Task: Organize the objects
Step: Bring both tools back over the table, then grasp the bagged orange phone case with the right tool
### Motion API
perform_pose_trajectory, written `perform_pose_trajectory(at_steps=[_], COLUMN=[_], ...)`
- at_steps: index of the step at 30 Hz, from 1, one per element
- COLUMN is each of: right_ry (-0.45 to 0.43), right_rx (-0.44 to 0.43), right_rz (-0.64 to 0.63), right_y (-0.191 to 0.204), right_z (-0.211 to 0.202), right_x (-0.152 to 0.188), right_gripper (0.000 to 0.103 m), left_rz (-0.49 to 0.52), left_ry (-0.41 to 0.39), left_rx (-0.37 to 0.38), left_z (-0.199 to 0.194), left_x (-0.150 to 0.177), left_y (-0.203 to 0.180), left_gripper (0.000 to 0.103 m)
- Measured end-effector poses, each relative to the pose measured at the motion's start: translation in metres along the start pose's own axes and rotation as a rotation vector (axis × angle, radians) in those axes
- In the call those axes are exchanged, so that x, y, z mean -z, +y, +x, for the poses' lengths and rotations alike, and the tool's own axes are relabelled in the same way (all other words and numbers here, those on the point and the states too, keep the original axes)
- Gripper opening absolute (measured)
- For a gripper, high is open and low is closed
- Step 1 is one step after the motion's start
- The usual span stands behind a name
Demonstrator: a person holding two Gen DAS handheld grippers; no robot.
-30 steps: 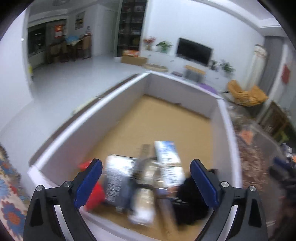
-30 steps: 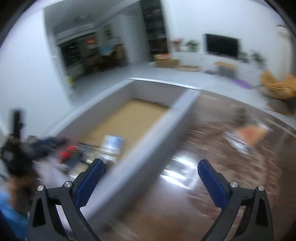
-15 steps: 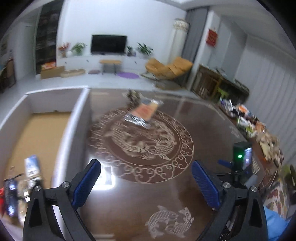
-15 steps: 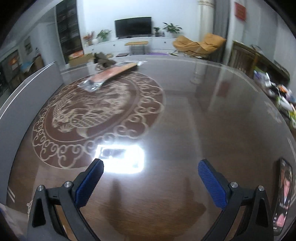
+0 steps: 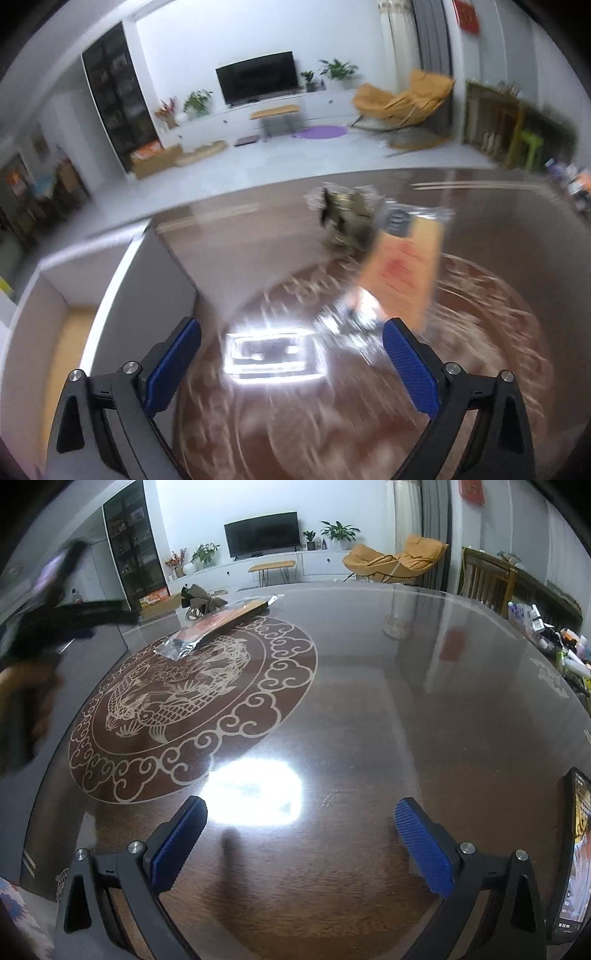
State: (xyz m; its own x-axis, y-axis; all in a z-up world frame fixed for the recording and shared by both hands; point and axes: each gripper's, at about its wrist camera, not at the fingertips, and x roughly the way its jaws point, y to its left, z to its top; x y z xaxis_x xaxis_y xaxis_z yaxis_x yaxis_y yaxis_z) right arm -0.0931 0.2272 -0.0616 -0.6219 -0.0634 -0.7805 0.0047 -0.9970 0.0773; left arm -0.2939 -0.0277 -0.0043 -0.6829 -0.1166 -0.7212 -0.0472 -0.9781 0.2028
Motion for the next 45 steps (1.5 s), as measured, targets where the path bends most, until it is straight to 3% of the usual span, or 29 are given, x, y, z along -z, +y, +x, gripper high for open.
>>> perform_pose_trajectory(at_steps=[6, 8, 10, 11, 12, 14, 16, 20, 25, 28, 32, 35, 39, 42, 45], right_ry=[0.02, 0.017, 0.015, 0.015, 0.016, 0.016, 0.015, 0.017, 0.027, 0.037, 0.02, -0.026, 0.033, 0.086, 0.156], right_rx=[-0.031, -0.041, -0.046, -0.046, -0.044, -0.042, -0.044, -0.044, -0.021, -0.017, -0.076, -0.114, -0.127, -0.107, -0.066], right_rz=[-0.015, -0.007, -0.003, -0.003, -0.004, -0.005, -0.002, -0.002, -0.021, -0.03, 0.022, 0.094, 0.147, 0.043, -0.099], right_y=[0.004, 0.003, 0.003, 0.003, 0.003, 0.004, 0.004, 0.004, 0.009, 0.01, -0.001, -0.013, -0.012, 0.013, 0.041], right_z=[0.005, 0.004, 0.004, 0.004, 0.004, 0.004, 0.004, 0.004, 0.007, 0.009, 0.02, 0.042, 0.107, 0.147, 0.187], right_x=[0.001, 0.001, 0.002, 0.001, 0.001, 0.001, 0.001, 0.001, 0.0, -0.003, -0.041, -0.102, -0.192, -0.233, -0.251], right_gripper=[0.102, 0.102, 0.102, 0.102, 0.102, 0.102, 0.102, 0.102, 0.103, 0.103, 0.103, 0.103, 0.103, 0.103, 0.103], left_rz=[0.002, -0.022, -0.081, -0.096, -0.073, 0.037, 0.041, -0.066, -0.008, -0.028, -0.044, -0.05, -0.05, -0.05, -0.05], left_ry=[0.037, 0.09, 0.121, 0.123, 0.124, 0.101, 0.1, 0.141, 0.147, 0.137, 0.128, 0.126, 0.126, 0.126, 0.126], left_rx=[-0.104, -0.074, 0.048, 0.166, 0.229, 0.291, 0.294, 0.31, 0.246, 0.245, 0.229, 0.225, 0.222, 0.221, 0.221], left_z=[0.068, 0.091, 0.104, 0.102, 0.1, 0.087, 0.079, 0.065, 0.043, 0.034, 0.024, 0.024, 0.025, 0.023, 0.022], left_x=[-0.025, -0.025, -0.019, -0.014, -0.013, -0.007, 0.001, 0.03, 0.071, 0.087, 0.099, 0.103, 0.102, 0.099, 0.098], left_y=[-0.004, -0.003, -0.005, -0.013, -0.021, -0.043, -0.045, -0.016, 0.006, 0.021, 0.03, 0.033, 0.034, 0.032, 0.031], left_gripper=[0.1, 0.1, 0.099, 0.099, 0.099, 0.1, 0.1, 0.1, 0.102, 0.103, 0.103, 0.103, 0.103, 0.103, 0.103])
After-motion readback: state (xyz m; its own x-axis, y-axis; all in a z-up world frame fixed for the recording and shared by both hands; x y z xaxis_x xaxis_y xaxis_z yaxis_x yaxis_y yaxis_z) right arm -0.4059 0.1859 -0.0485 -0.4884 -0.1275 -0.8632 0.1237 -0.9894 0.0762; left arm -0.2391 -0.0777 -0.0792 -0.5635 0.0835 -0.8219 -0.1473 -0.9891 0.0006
